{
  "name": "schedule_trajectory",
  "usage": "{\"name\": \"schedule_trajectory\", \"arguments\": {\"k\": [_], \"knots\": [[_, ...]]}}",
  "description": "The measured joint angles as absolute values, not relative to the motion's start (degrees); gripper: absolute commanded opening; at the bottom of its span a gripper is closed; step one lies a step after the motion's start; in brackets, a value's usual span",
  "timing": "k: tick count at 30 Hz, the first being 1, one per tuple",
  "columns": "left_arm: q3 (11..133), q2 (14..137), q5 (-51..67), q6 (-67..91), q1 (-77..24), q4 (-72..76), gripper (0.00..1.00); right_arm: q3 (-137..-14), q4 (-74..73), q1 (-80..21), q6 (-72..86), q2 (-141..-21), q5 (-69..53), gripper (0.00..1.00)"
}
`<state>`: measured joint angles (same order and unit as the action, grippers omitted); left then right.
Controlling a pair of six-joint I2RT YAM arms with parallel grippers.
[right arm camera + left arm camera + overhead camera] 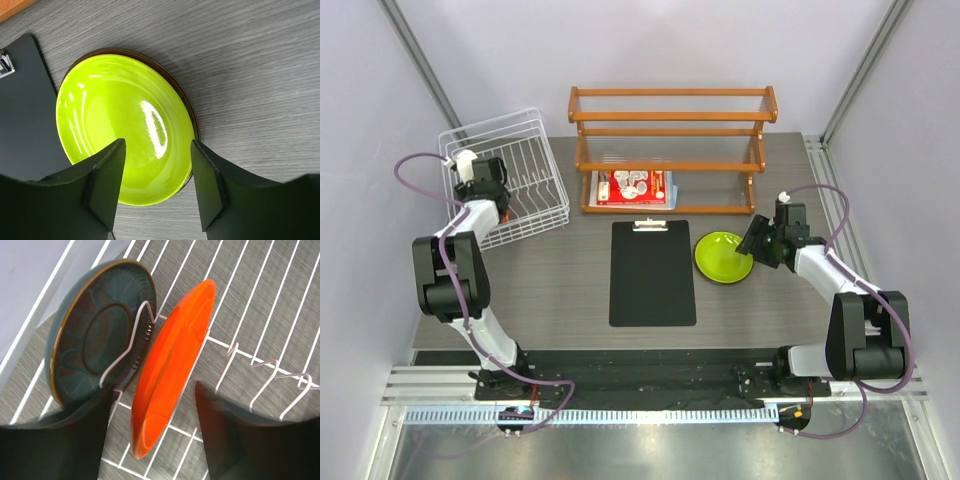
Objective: Unload the plates from the dish rack
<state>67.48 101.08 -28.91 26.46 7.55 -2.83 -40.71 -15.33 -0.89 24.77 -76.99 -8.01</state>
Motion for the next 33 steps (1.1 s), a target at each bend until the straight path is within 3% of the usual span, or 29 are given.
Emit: {"name": "schedule_trajectory", "arguments": {"k": [6, 11, 13, 22, 33], "knots": [[67.5, 101.3, -28.9, 26.5, 7.6, -2.8, 0.31, -40.7, -14.5, -0.9, 24.5, -77.7, -8.2, 0.6], [67.4, 101.0, -29.8, 26.0, 7.6, -3.0, 0.05, -40.7, -14.1, -0.9, 24.4, -78.1, -8.4, 0.59], [67.1, 100.7, -29.9, 24.5, 7.6, -3.3, 0.0, -40.7, -13.9, -0.9, 24.3, -78.1, -8.6, 0.6], [66.7, 97.7, -28.5, 21.8, 7.4, -5.9, 0.0, -40.7, -13.7, -0.9, 24.3, -78.1, -9.7, 0.6], [70.4, 84.0, -25.5, 20.6, 8.0, -15.2, 0.0, -40.7, -14.1, -0.9, 24.3, -75.4, -10.7, 0.64]]}}
